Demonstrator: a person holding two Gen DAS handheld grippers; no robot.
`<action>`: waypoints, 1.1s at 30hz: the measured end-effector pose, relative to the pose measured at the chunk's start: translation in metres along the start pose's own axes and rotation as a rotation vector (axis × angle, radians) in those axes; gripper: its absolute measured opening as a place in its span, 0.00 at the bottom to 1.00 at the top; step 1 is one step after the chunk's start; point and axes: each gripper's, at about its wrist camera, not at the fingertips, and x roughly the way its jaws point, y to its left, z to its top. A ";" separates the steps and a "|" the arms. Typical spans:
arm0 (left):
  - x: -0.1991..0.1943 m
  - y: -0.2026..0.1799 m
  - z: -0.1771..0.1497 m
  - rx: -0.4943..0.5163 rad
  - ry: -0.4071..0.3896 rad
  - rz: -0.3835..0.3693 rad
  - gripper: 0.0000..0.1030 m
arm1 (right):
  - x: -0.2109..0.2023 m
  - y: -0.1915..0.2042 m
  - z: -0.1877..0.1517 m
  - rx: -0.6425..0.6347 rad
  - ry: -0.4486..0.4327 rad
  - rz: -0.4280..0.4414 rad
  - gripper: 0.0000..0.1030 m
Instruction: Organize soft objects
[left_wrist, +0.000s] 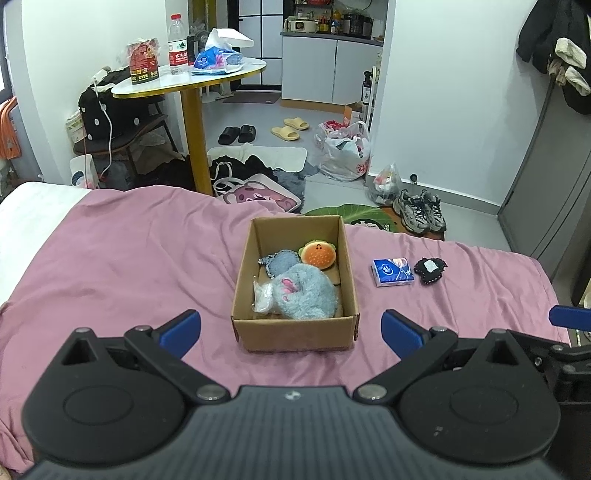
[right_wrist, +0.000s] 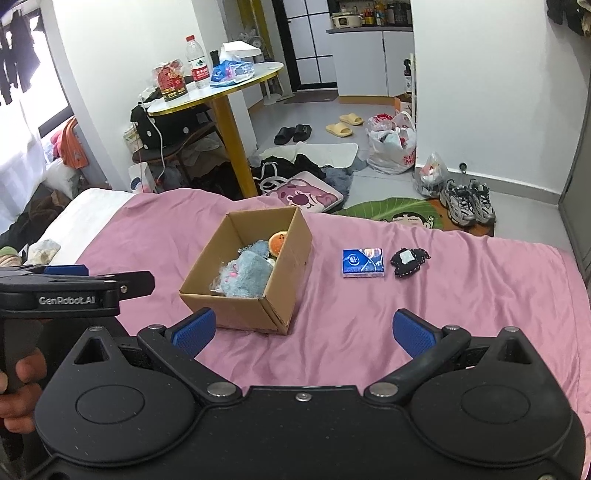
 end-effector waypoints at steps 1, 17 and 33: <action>0.000 0.000 0.000 -0.004 -0.002 0.001 1.00 | 0.000 0.000 0.000 -0.006 -0.002 -0.003 1.00; 0.004 -0.003 -0.006 -0.031 -0.012 0.021 1.00 | 0.002 -0.007 -0.005 -0.001 0.012 -0.007 1.00; 0.055 -0.049 0.012 0.017 0.017 -0.025 0.97 | 0.047 -0.060 0.008 0.097 0.021 -0.044 0.78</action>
